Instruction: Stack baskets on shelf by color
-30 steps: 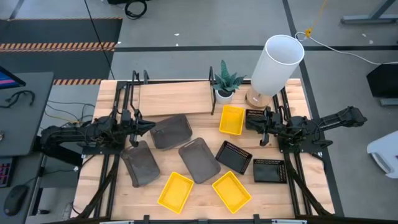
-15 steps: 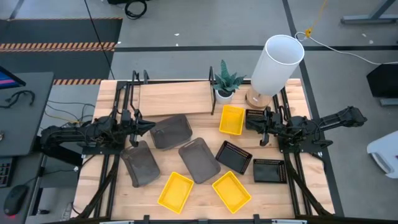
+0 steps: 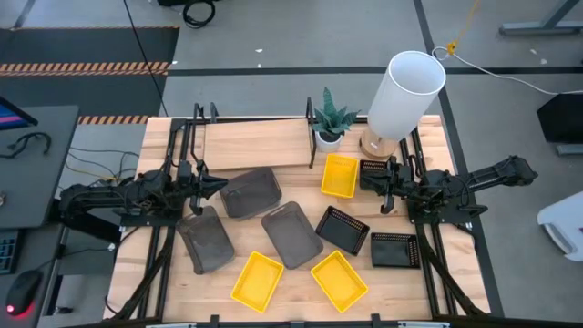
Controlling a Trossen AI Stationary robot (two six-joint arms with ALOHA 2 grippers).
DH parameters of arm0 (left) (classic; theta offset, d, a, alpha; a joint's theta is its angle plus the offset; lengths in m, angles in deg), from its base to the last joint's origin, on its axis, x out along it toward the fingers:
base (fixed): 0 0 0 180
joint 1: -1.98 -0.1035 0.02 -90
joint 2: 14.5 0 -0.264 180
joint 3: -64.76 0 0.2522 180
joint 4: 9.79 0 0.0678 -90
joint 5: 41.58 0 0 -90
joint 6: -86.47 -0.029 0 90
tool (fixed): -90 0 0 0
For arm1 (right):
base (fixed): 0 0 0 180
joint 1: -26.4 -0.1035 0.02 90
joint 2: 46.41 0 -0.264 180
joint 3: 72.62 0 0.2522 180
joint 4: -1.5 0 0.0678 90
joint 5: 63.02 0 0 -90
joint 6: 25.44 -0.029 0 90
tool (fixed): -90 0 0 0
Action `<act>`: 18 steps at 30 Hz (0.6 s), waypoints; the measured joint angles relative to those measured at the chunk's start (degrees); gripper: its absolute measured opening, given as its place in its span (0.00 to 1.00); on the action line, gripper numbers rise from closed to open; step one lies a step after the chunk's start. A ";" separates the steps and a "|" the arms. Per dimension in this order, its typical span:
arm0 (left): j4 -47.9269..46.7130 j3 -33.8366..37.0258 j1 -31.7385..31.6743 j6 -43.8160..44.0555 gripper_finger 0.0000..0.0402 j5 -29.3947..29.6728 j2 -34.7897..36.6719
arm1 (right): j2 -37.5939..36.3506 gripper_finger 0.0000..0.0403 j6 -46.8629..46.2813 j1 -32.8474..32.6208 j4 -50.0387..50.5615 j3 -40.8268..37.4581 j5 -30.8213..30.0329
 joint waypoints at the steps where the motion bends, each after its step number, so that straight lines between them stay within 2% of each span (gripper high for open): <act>1: -0.02 0.00 0.00 0.00 0.09 -0.01 0.00 | 0.01 0.05 -0.04 0.01 -0.02 0.00 -0.01; 4: 0.36 -0.01 0.00 2.33 0.10 -0.09 0.00 | 0.01 0.05 0.00 0.00 0.00 -0.01 -0.02; 6: -0.11 -0.02 0.00 9.95 0.10 -2.53 0.04 | 0.02 0.05 -0.03 0.01 0.00 0.00 0.00; 8: -1.79 -0.02 0.00 15.92 0.09 -9.15 -0.21 | 0.00 0.05 -0.04 0.00 0.00 -0.02 -0.02; 12: -2.07 -0.02 0.00 18.46 0.07 -28.05 -1.08 | 0.00 0.05 0.00 0.01 -0.02 0.00 -0.02; 13: -2.35 -0.07 0.09 20.34 0.07 -30.71 -1.36 | 0.02 0.05 0.00 0.00 0.00 0.00 -0.01; 15: -5.00 -0.37 0.30 23.48 0.05 -31.91 -1.53 | 0.00 0.05 -0.05 0.00 -0.02 0.00 -0.01; 18: -7.74 -2.50 1.54 22.18 0.02 -27.71 -1.97 | 0.02 0.05 0.00 0.00 -0.02 0.00 -0.02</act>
